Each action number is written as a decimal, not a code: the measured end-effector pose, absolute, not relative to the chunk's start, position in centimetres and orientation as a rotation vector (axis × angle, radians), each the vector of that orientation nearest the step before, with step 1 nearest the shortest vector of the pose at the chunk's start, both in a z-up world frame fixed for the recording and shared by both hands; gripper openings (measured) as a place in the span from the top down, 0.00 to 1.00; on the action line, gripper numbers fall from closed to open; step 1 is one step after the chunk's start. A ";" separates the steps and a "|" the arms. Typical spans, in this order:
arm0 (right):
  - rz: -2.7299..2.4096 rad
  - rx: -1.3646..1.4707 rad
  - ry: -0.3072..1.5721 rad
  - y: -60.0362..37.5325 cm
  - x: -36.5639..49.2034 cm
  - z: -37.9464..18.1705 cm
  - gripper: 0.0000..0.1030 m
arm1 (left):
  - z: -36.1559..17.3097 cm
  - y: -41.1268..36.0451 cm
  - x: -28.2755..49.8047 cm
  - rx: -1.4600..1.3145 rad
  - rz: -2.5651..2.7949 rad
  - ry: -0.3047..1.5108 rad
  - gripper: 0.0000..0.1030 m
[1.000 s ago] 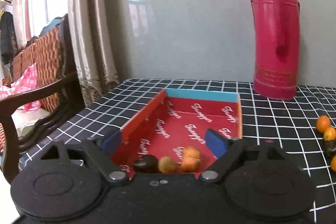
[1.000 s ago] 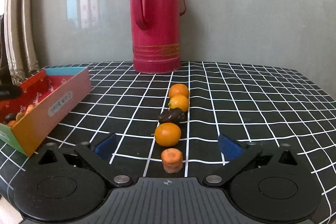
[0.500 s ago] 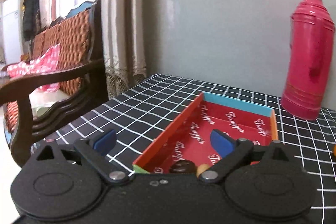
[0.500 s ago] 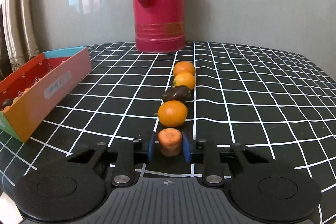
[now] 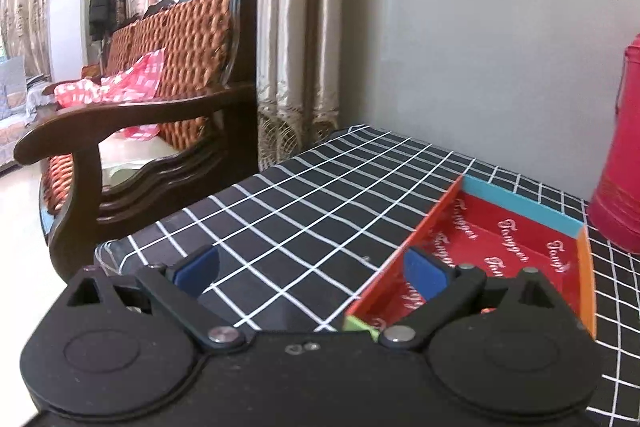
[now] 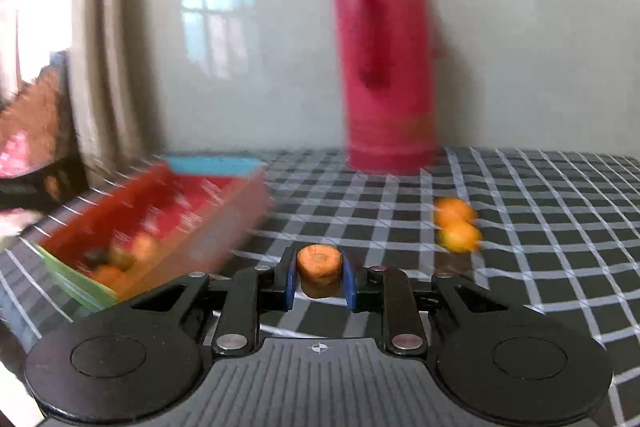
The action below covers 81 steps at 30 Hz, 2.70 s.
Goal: Organize fruits
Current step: 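Carry the carrot chunk with the right tool into the box and open, then withdraw the right tool from the box toward the remaining fruits, then move the left tool back to the fruit row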
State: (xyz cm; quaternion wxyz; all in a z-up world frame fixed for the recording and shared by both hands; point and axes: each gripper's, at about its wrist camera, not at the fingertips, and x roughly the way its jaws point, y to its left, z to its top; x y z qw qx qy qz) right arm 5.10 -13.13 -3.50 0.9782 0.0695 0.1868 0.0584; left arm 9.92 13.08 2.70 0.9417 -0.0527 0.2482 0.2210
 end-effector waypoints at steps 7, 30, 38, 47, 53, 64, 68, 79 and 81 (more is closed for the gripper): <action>0.268 0.109 0.330 -7.9 5.9 -2.4 0.77 | 2.8 15.4 9.5 -0.130 0.490 0.516 0.10; 0.279 0.040 0.257 -3.3 6.3 -2.8 0.09 | 2.8 18.1 9.3 -0.141 0.529 0.527 0.09; 0.187 0.036 0.249 -4.8 5.7 -2.4 0.00 | 2.6 16.4 9.4 -0.123 0.508 0.529 0.09; -0.052 -0.034 0.184 -7.5 4.0 -1.9 0.00 | 2.9 10.8 9.2 -0.032 0.374 0.475 0.08; -0.297 -0.042 0.175 -11.4 3.2 -1.6 0.00 | 2.8 5.9 8.5 0.032 0.225 0.426 0.08; -0.798 -0.008 0.224 -20.3 1.3 -1.7 0.00 | 0.8 -4.6 6.9 0.123 -0.091 0.429 0.06; -0.912 -0.016 0.212 -22.5 0.1 -1.7 0.00 | -0.3 -8.1 6.1 0.160 -0.172 0.434 0.07; -1.021 -0.043 0.182 -26.2 -2.6 -1.6 0.00 | -2.8 -15.2 5.5 0.225 -0.294 0.453 0.13; -1.032 -0.056 0.176 -26.5 -2.8 -1.5 0.00 | -3.2 -15.9 5.9 0.215 -0.314 0.475 0.15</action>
